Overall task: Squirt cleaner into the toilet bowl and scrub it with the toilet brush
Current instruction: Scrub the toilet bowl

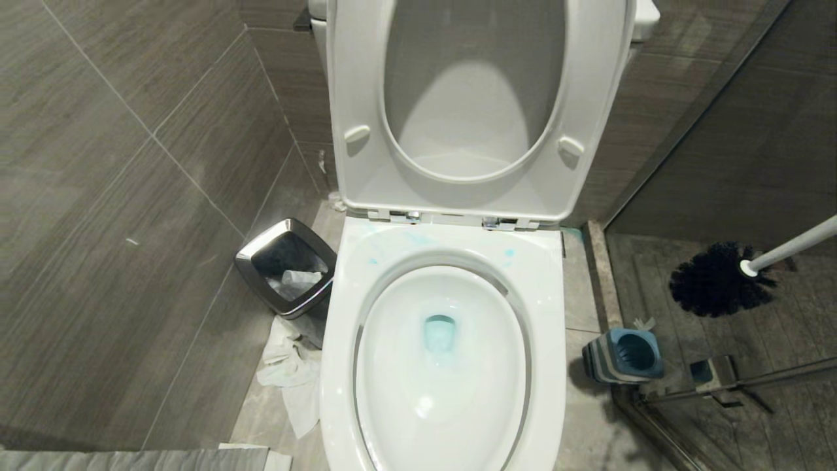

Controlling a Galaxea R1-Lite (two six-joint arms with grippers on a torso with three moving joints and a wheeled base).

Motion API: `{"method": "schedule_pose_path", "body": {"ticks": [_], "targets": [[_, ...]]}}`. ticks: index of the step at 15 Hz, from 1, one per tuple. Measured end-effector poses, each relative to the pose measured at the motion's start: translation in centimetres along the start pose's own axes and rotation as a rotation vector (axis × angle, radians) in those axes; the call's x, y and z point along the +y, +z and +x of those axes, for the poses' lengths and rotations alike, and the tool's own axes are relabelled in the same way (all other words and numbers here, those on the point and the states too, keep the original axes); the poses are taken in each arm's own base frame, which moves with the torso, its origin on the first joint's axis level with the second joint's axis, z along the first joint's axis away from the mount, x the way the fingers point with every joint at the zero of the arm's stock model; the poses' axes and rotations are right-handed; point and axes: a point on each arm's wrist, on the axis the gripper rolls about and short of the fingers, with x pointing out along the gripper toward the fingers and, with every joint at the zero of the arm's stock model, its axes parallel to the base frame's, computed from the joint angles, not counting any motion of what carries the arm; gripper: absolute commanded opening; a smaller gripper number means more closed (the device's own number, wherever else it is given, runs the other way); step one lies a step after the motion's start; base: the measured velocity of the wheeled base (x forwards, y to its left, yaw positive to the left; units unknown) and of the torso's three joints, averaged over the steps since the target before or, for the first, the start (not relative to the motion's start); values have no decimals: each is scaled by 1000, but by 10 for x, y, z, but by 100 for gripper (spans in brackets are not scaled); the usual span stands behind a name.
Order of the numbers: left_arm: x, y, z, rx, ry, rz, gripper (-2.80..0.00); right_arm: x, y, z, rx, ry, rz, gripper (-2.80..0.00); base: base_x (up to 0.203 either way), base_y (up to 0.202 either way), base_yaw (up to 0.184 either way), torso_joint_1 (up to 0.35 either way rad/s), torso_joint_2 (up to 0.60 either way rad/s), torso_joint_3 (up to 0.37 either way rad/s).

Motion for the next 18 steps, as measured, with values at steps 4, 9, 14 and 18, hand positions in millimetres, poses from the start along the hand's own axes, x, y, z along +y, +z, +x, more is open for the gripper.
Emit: {"method": "schedule_pose_path", "body": {"ticks": [4, 9, 14, 18], "targets": [[0, 0, 0, 0, 0, 0, -280, 12, 16, 29, -2, 55, 7, -280, 0, 0, 0, 4, 3, 201], [0, 0, 0, 0, 0, -4, -280, 70, 30, 79, 35, 159, 42, -280, 0, 0, 0, 3, 3, 130], [0, 0, 0, 0, 0, -5, -280, 152, 18, 122, 124, 244, 33, -280, 0, 0, 0, 0, 1, 6], [0, 0, 0, 0, -1, -5, -280, 193, -2, 159, 165, 257, 4, -280, 0, 0, 0, 0, 0, 0]]}}
